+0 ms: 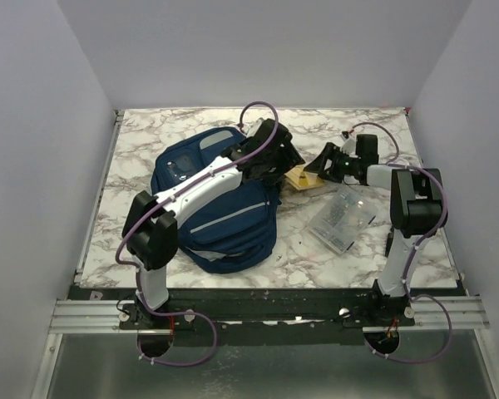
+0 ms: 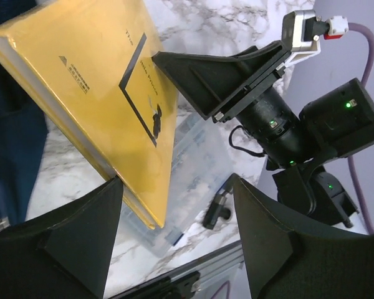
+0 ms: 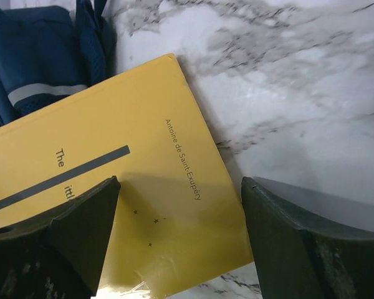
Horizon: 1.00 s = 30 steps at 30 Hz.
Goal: Pack the student bag
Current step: Pick up the book from the center of the board.
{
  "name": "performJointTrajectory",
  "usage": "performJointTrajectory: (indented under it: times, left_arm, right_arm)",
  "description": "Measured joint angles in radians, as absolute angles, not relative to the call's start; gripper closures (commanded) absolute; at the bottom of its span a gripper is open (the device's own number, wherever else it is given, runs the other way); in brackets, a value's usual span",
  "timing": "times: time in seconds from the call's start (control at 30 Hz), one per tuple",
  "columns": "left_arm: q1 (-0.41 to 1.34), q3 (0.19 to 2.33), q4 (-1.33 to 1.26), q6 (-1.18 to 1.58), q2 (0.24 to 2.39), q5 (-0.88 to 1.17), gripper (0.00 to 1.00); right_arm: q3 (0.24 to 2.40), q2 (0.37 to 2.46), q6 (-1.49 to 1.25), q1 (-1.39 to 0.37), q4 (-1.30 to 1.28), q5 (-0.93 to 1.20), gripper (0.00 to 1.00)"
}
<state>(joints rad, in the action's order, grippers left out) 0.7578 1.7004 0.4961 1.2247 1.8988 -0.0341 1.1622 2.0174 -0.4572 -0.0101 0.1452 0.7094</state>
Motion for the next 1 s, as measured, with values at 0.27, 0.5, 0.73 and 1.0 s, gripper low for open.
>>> performJointTrajectory:
  times: [0.27,0.5,0.73,1.0]
  left_arm:
    - [0.755,1.418,0.500,1.192,1.708,-0.094,0.25]
    - [0.720,1.287,0.515,1.156,1.663,-0.096,0.20]
    - [0.672,1.168,0.429,1.084,1.577,-0.038,0.16]
    - [0.622,0.950,0.194,1.030,1.459,0.043,0.14]
  right_arm:
    - [1.039,1.934,-0.491,-0.125,0.195,0.657,0.20]
    - [0.902,1.863,-0.611,-0.198,0.340,0.541,0.20]
    - [0.835,1.851,-0.735,-0.224,0.451,0.524,0.20]
    - [0.829,1.856,-0.759,-0.237,0.471,0.526,0.20]
